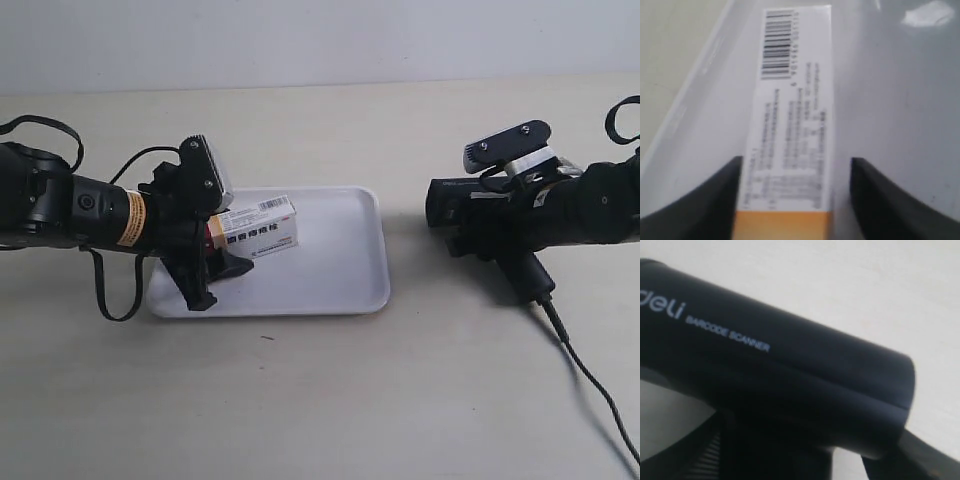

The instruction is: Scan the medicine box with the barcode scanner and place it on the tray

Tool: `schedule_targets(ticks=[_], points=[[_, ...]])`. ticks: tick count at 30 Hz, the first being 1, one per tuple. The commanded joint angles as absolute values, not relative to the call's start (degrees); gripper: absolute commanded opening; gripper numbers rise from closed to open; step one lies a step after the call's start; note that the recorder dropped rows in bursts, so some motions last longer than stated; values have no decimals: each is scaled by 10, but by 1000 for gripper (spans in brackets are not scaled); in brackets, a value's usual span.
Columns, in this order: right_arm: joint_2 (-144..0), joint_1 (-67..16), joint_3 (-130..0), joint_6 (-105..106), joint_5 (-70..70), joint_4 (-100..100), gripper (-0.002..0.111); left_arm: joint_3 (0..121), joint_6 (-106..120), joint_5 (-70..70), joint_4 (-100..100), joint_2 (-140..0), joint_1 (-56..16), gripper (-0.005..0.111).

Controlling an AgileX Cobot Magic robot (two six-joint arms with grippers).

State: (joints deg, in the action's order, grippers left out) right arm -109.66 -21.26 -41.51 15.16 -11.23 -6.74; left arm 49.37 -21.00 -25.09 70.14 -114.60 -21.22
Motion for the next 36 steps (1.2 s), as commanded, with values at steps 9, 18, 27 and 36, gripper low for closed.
schedule_targets(ticks=[9,18,27,36], points=[[-1083,-213,-422,132,-113,-79,79,498,-248,-247,699,-1107,-212,105],[-916,-213,-422,124,15,-79,85,494,-480,-216,820,-938,-212,105],[-615,-213,-400,88,99,-79,17,461,-794,-278,999,-731,-211,30],[-348,-213,-248,72,81,-84,1,261,-859,-164,925,-521,-211,2]])
